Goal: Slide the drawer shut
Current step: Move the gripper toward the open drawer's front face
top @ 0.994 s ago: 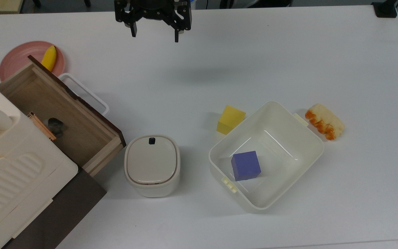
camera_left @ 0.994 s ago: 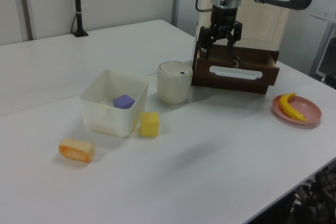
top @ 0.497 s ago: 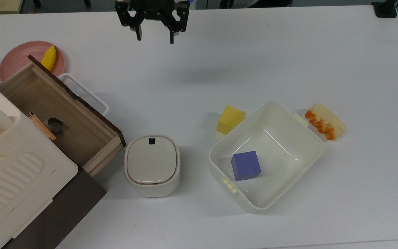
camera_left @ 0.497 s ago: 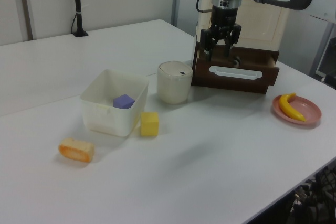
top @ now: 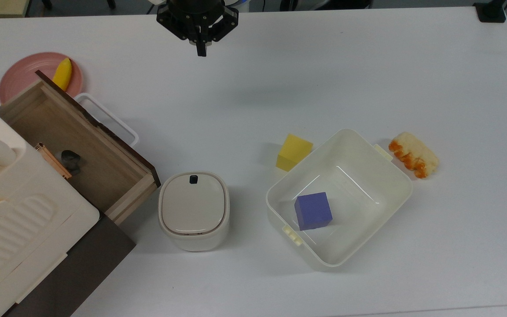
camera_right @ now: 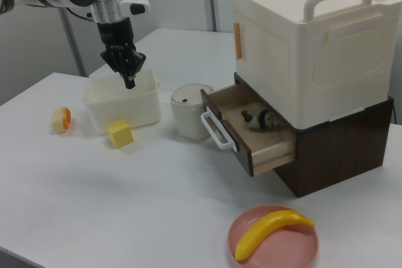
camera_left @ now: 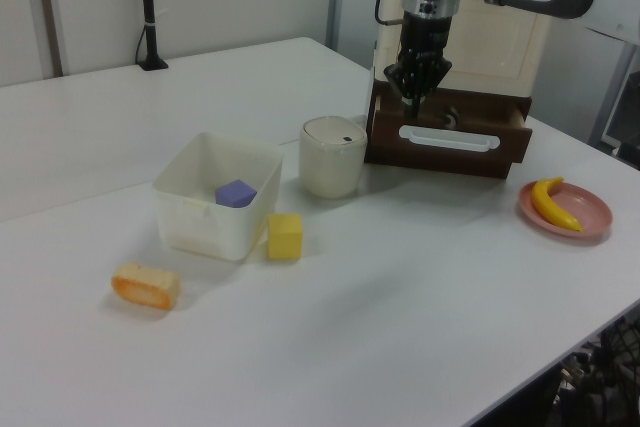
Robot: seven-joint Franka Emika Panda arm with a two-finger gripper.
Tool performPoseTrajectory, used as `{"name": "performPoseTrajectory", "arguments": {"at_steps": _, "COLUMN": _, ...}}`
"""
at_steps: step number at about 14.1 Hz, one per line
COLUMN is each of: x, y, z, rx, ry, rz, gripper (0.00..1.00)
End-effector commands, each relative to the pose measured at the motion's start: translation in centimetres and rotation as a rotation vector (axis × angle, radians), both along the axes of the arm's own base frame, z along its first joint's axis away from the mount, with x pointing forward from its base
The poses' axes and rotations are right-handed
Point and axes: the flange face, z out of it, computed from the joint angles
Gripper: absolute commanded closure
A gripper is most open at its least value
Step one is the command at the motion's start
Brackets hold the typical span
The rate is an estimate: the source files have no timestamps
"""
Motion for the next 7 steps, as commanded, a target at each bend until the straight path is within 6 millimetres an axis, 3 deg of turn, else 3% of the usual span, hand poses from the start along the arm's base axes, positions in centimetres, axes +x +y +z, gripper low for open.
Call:
{"name": "performPoseTrajectory", "arguments": {"at_steps": 1, "x": -0.7, "y": -0.6, "z": 0.2, "rx": 0.021, "ry": 0.009, "rz": -0.004, "gripper": 1.0}}
{"name": "performPoseTrajectory", "arguments": {"at_steps": 4, "x": -0.6, "y": -3.3, "z": 0.4, "rx": 0.021, "ry": -0.006, "rz": -0.104, "gripper": 1.0}}
{"name": "performPoseTrajectory", "arguments": {"at_steps": 7, "x": -0.2, "y": -7.0, "z": -0.8, "rx": 0.024, "ry": 0.008, "rz": -0.19, "gripper": 1.0}}
